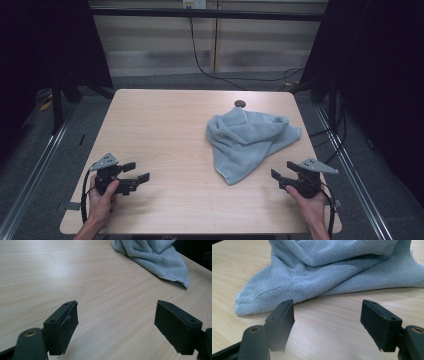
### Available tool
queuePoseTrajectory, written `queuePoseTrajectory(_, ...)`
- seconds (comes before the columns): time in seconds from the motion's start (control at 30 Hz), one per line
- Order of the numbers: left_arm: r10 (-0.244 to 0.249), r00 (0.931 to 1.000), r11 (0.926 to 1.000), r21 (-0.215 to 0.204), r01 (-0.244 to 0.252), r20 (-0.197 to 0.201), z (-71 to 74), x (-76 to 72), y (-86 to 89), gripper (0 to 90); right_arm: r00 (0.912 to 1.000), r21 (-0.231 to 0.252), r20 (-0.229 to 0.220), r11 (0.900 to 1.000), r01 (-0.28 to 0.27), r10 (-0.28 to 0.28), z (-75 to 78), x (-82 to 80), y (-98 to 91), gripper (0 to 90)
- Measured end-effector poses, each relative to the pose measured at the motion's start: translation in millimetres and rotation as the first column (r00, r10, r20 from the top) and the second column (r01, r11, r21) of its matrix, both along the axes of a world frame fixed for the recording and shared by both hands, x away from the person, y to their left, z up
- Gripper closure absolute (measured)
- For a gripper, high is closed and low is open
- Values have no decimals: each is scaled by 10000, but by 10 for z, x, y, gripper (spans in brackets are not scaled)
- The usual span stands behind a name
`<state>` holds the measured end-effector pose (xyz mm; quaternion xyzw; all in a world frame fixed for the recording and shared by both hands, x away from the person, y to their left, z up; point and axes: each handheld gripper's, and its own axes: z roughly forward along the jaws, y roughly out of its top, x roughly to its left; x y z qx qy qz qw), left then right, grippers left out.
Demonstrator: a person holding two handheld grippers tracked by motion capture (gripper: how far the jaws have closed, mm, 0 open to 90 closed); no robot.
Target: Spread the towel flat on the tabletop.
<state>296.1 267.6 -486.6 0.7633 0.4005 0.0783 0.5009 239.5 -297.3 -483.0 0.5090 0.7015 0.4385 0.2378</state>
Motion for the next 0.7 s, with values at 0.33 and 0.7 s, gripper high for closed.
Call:
queuePoseTrajectory(0.33, -148, 9998, 9999, 33, 148, 129, 26, -27, -1, 187, 9965, 166, -395, 9972, -729, 735, 50, 49, 108, 303)
queuePoseTrajectory(0.7, -194, 9998, 9998, 85, 194, 67, 12, -19, -16, 187, 9883, 243, -483, 9893, -1438, 1448, 195, 318, 128, 328)
